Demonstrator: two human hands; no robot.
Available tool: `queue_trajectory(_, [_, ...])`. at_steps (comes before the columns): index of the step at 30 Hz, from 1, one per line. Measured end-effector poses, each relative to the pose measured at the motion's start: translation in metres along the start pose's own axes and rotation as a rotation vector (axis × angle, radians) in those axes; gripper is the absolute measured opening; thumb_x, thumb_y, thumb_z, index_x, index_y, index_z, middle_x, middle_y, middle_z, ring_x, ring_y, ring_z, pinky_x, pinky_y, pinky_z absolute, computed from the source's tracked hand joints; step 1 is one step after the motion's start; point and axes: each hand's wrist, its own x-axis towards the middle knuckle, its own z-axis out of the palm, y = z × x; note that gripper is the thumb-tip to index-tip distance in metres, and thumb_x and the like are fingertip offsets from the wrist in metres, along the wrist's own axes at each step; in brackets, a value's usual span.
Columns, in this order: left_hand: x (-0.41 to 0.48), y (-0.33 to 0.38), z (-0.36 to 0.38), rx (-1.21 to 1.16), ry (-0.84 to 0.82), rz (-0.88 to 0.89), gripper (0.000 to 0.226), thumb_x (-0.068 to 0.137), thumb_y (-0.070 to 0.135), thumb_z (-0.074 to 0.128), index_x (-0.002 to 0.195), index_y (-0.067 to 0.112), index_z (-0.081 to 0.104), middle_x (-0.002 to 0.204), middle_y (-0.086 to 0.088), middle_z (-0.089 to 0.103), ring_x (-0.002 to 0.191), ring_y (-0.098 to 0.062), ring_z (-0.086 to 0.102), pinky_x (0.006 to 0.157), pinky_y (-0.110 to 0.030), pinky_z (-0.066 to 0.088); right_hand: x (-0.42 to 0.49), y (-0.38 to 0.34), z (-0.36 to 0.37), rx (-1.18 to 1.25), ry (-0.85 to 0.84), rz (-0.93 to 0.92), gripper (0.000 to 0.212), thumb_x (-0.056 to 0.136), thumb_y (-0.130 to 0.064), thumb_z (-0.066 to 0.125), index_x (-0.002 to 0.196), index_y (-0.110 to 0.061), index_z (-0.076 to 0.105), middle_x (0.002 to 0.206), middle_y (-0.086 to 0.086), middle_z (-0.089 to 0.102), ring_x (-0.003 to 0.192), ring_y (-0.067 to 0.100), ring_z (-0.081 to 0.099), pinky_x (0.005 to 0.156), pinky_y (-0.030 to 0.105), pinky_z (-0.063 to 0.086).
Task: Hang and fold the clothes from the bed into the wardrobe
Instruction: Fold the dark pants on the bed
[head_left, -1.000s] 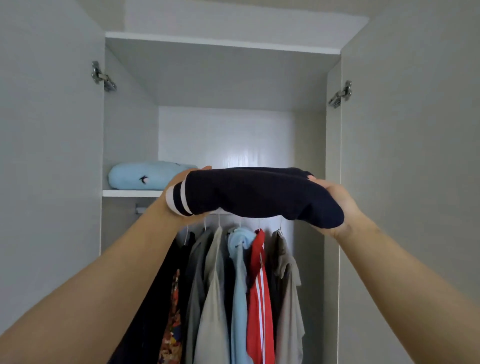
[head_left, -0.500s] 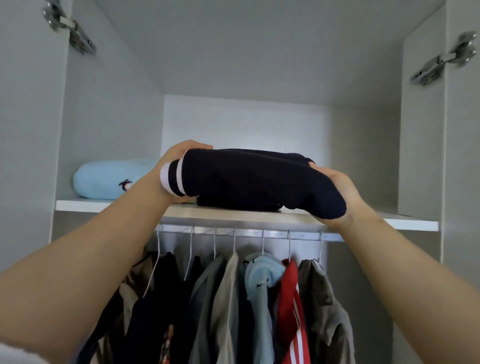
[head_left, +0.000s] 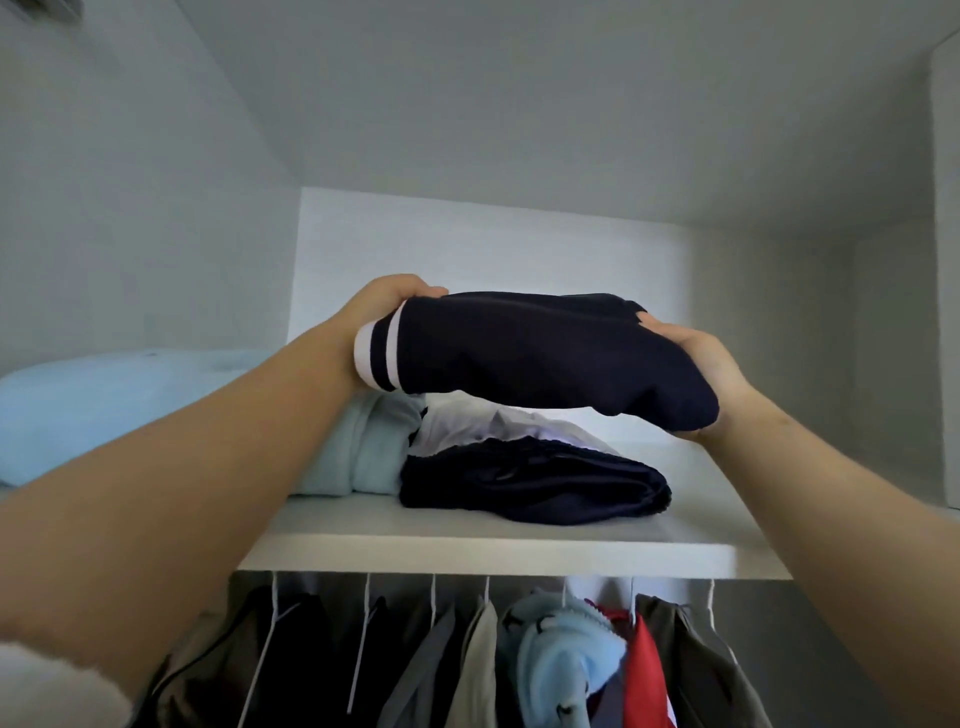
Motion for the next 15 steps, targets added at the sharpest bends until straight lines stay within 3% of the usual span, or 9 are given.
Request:
queue_trajectory(4, [0.018,-0.012,-0.005,-0.038,-0.037,0.017,0.016,0.085,0.009,0.036,0.070,0.015,0.038,0.075,-0.002,0.039,0.064,-0.016,0.041,0.065,-0.028,0.038,0.013,0.001,-0.005,-0.187,-0.042,0.036,0.051,0.092,-0.026,0.050,0.139,-0.007,0.042,0.082,0.002,0.059,0.071,0.017,0.058,0.061,0.029,0.049])
queue_trajectory(7, [0.027,-0.017,-0.006,0.079,-0.023,-0.034,0.015,0.081,0.006,0.032,0.069,0.015,0.034,0.072,-0.003,0.034,0.063,-0.017,0.037,0.063,-0.028,0.036,0.021,0.010,-0.013,-0.116,-0.078,0.079,0.045,0.094,-0.017,0.045,0.139,-0.012,0.043,0.090,0.000,0.060,0.075,0.014,0.059,0.063,0.025,0.049])
queue_trajectory(10, [0.030,-0.027,-0.008,0.248,0.054,-0.119,0.018,0.082,0.006,0.036,0.066,0.012,0.042,0.069,-0.003,0.043,0.062,-0.018,0.042,0.064,-0.028,0.037,0.027,0.018,-0.024,-0.079,-0.115,0.154,0.042,0.093,-0.014,0.045,0.135,-0.016,0.047,0.102,0.000,0.059,0.083,0.015,0.059,0.067,0.026,0.046])
queue_trajectory(12, [0.030,-0.030,-0.010,0.291,0.091,-0.143,0.017,0.081,0.009,0.040,0.066,0.012,0.047,0.070,-0.003,0.047,0.063,-0.018,0.045,0.066,-0.029,0.038,0.026,0.020,-0.027,-0.126,-0.137,0.169,0.032,0.092,-0.014,0.046,0.122,-0.011,0.057,0.098,0.004,0.060,0.074,0.015,0.062,0.061,0.023,0.049])
queue_trajectory(15, [0.030,-0.029,-0.011,0.263,0.019,-0.123,0.013,0.079,0.007,0.034,0.072,0.013,0.043,0.075,-0.004,0.042,0.066,-0.018,0.042,0.066,-0.028,0.035,0.029,0.021,-0.026,-0.012,-0.133,0.226,0.026,0.091,-0.014,0.047,0.113,-0.021,0.058,0.077,-0.002,0.065,0.060,0.012,0.063,0.058,0.024,0.047])
